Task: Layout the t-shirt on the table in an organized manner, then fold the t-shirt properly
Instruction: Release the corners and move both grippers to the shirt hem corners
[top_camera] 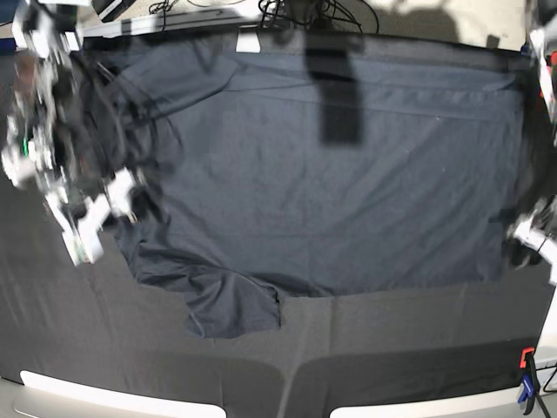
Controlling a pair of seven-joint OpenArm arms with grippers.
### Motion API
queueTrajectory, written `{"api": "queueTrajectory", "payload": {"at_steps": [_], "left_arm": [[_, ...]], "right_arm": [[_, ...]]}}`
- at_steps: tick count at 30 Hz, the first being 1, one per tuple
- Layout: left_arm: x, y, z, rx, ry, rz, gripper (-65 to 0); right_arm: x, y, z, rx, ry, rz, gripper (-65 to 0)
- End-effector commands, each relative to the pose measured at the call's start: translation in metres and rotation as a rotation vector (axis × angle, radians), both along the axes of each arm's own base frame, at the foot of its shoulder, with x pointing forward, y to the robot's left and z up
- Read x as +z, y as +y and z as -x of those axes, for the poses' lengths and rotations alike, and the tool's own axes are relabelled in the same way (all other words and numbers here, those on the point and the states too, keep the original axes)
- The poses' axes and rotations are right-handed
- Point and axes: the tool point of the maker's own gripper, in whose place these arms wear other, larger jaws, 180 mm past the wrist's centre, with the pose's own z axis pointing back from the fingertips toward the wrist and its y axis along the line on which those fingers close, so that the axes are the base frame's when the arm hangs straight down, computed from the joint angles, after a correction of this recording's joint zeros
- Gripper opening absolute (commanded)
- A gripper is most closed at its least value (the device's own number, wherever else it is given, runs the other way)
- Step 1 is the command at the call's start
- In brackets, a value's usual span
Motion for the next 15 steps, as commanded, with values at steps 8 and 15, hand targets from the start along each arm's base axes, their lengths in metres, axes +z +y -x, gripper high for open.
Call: {"api": "queueTrajectory", "payload": {"at_steps": [8, 15], "left_arm": [[0.001, 0.024, -0.045, 0.109, -0.020, 0.076, -43.0], [-0.014, 0.015, -0.052, 0.138, 0.000, 0.075, -43.1]], "right_arm": [[0.024, 0.008, -0.026, 0.003, -0.081, -0.036, -30.5], [0.020, 0.008, -0.022, 0.008, -0.052, -0.027, -30.5]]}}
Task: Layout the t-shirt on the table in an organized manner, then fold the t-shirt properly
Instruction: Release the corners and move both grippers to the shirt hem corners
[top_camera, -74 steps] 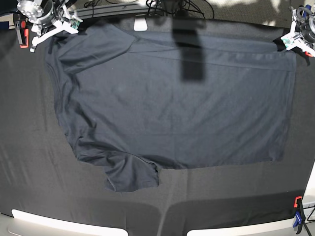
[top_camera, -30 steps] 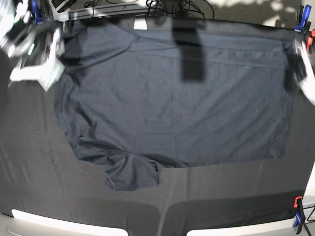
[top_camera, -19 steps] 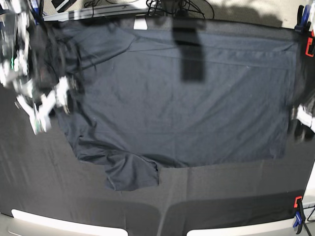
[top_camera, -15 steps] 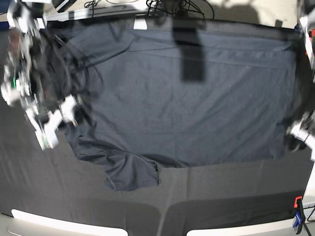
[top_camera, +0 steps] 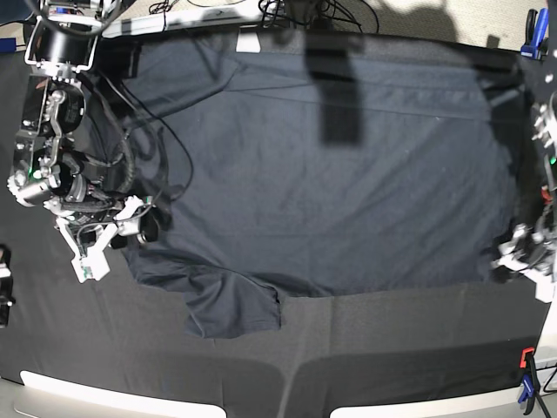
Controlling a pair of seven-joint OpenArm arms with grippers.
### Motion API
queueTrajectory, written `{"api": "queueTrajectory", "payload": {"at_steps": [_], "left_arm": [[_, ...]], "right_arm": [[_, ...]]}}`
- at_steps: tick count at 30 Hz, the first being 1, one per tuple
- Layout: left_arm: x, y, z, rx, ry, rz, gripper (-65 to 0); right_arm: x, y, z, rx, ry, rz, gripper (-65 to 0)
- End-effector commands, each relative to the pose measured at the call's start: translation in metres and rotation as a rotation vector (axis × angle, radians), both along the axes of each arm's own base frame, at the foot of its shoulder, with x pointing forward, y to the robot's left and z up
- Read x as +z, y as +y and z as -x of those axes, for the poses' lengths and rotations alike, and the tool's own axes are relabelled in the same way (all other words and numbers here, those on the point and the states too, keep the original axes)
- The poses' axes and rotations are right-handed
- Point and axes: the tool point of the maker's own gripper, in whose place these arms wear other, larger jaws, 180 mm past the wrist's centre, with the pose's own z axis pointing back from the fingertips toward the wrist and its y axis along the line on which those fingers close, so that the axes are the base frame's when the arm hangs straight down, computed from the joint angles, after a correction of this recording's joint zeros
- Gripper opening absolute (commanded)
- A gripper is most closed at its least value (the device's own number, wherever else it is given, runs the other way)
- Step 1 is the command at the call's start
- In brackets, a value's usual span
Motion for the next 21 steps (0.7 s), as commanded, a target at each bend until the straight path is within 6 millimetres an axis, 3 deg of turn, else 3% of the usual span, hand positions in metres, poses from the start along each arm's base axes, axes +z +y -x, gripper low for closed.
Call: {"api": "queueTrajectory", "payload": {"at_steps": [1, 7, 18, 21], "left_arm": [[0.019, 0.013, -0.011, 0.029, -0.047, -0.030, -43.1], [-0.001, 0.007, -0.005, 0.080, -0.024, -0.033, -43.1], [-0.007, -0.025, -0.011, 0.024, -0.033, 0.021, -43.6], [-0.006, -0.034, -0.012, -0.011, -0.039, 0.045, -49.0]], "right_arm": [[0.015, -0.003, -0.008, 0.006, -0.045, 0.007, -30.5], [0.013, -0.004, -0.006, 0.007, -0.025, 0.013, -30.5], [0.013, -0.001, -0.006, 0.031, -0.030, 0.020, -30.5], [0.014, 0.000, -0.006, 0.033, -0.035, 0.012, -30.5]]}}
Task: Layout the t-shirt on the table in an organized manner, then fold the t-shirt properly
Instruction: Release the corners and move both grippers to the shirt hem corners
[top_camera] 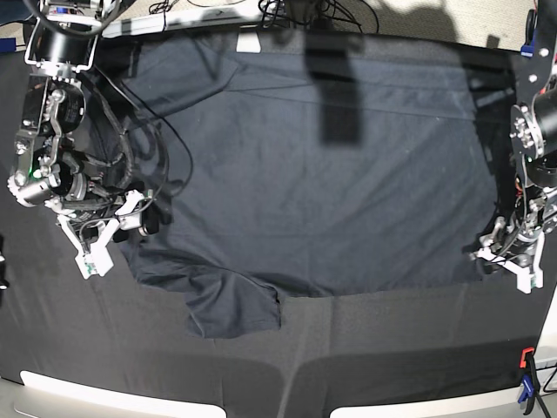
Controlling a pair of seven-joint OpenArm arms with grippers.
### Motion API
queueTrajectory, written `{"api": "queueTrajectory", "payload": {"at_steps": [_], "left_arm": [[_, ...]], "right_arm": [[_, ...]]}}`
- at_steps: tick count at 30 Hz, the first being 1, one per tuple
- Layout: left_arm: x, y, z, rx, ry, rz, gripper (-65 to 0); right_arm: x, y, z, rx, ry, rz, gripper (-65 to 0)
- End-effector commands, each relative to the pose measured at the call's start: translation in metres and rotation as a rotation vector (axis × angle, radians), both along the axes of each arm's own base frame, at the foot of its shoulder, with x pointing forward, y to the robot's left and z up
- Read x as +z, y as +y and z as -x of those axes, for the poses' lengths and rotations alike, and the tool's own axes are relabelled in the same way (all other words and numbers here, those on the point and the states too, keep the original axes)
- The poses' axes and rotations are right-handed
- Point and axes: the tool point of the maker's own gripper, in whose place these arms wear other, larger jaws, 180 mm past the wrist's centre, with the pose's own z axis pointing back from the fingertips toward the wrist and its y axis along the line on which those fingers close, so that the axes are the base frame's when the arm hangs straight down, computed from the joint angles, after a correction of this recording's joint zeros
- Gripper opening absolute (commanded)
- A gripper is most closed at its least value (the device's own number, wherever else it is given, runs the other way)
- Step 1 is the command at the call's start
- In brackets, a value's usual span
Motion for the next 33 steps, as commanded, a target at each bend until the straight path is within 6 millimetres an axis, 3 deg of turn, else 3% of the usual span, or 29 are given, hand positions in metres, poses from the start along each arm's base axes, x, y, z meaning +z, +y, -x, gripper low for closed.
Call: {"api": "queueTrajectory", "payload": {"at_steps": [1, 4, 8, 13, 21, 25, 29, 33], "left_arm": [[0.020, 0.003, -0.014, -0.002, -0.050, 0.003, -50.4], [0.020, 0.003, -0.014, -0.001, -0.051, 0.003, -54.6], [0.020, 0.003, -0.014, -0.001, -0.051, 0.003, -65.0], [0.019, 0.002, -0.014, -0.002, -0.046, 0.004, -65.0], [0.014, 0.001, -0.011, -0.011, -0.013, 0.006, -65.0], [0.013, 0.001, -0.010, -0.012, -0.007, 0.006, -65.0], [0.013, 0.001, -0.010, -0.011, -0.007, 0.006, -65.0], [0.013, 0.001, -0.010, -0.011, -0.009, 0.007, -65.0]], "right_arm": [[0.018, -0.002, -0.011, 0.008, -0.064, -0.001, -30.5], [0.024, -0.001, -0.016, 0.005, -0.108, -0.012, -30.5], [0.036, 0.000, -0.026, 0.000, -0.194, -0.023, -30.5], [0.040, -0.008, -0.048, -0.018, -0.206, 0.005, -28.1], [0.029, 0.000, -0.114, -0.002, -0.067, -0.032, -28.0], [0.023, -0.006, -0.141, -0.013, 0.020, -0.002, -28.0], [0.020, -0.017, -0.161, -0.055, 0.083, -0.007, -28.0], [0.011, -0.028, -0.168, -0.112, 0.134, -0.040, -28.0]]}}
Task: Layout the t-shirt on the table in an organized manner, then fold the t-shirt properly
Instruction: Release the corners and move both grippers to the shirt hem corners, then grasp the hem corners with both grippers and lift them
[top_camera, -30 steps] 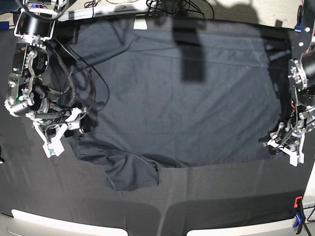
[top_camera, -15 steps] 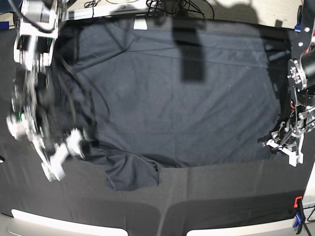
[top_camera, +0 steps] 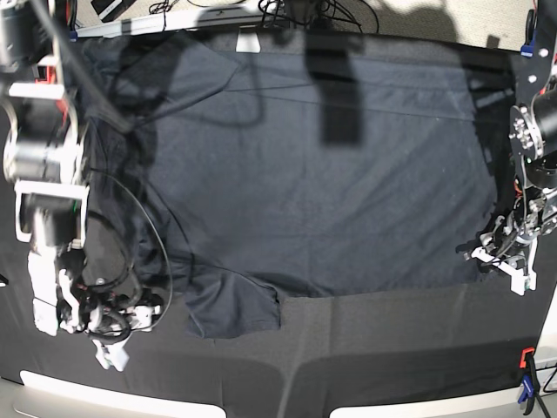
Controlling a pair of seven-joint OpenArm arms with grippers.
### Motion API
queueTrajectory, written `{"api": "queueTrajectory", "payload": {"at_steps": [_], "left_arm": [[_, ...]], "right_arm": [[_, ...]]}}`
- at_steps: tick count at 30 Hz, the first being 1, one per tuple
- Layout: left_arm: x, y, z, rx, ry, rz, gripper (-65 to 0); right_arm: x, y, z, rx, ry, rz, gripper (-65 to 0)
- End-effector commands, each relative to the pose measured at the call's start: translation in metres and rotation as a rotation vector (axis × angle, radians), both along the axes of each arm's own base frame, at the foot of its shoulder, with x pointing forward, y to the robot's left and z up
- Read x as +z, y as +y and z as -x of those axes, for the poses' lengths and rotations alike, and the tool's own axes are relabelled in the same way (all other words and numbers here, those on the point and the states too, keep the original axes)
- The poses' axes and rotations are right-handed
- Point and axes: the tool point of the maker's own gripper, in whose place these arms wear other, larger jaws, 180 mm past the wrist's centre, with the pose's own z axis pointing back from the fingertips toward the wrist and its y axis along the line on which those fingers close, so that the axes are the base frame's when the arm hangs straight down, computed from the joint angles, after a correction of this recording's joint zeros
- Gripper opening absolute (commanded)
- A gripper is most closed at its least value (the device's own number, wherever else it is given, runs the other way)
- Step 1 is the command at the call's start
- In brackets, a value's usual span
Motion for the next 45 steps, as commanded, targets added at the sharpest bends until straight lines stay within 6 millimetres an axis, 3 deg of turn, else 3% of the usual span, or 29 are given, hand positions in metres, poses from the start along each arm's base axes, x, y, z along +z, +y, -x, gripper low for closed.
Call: {"api": "queueTrajectory", "payload": {"at_steps": [1, 3, 8, 13, 16, 22, 26, 30, 43, 45], "left_arm": [[0.017, 0.005, -0.012, 0.000, -0.039, -0.005, -65.0], [0.018, 0.005, -0.013, 0.003, -0.043, -0.004, -65.0], [0.018, 0.005, -0.013, 0.003, -0.047, -0.004, -65.0], [0.018, 0.005, -0.013, 0.003, -0.047, -0.004, -65.0], [0.018, 0.005, -0.013, 0.003, -0.046, -0.005, -65.0], [0.019, 0.006, -0.014, 0.005, -0.055, -0.005, -65.0], [0.019, 0.006, -0.014, 0.005, -0.053, -0.005, -65.0], [0.020, 0.005, -0.014, 0.006, -0.058, -0.004, -65.0], [0.020, 0.006, -0.014, 0.006, -0.058, -0.005, -65.0], [0.020, 0.006, -0.014, 0.006, -0.058, -0.005, -65.0]], "right_arm": [[0.023, -0.004, -0.017, -0.011, -0.055, -0.007, -28.0], [0.011, -0.003, -0.011, -0.003, -0.009, -0.012, -28.0], [-0.005, 0.023, -0.001, 0.048, 0.024, -0.096, -28.0], [-0.001, 0.067, 0.008, 0.166, 0.064, -0.221, -28.1], [0.009, 0.082, 0.004, 0.180, 0.047, -0.290, -28.1], [0.037, 0.082, -0.016, 0.179, -0.027, -0.296, -28.0], [0.044, 0.066, -0.037, 0.123, -0.131, -0.208, -28.1], [0.025, 0.050, -0.037, 0.065, -0.113, -0.087, -28.1], [-0.032, 0.074, -0.003, 0.080, -0.017, -0.105, -28.4], [-0.034, 0.074, -0.003, 0.077, -0.014, -0.103, -32.9]]}}
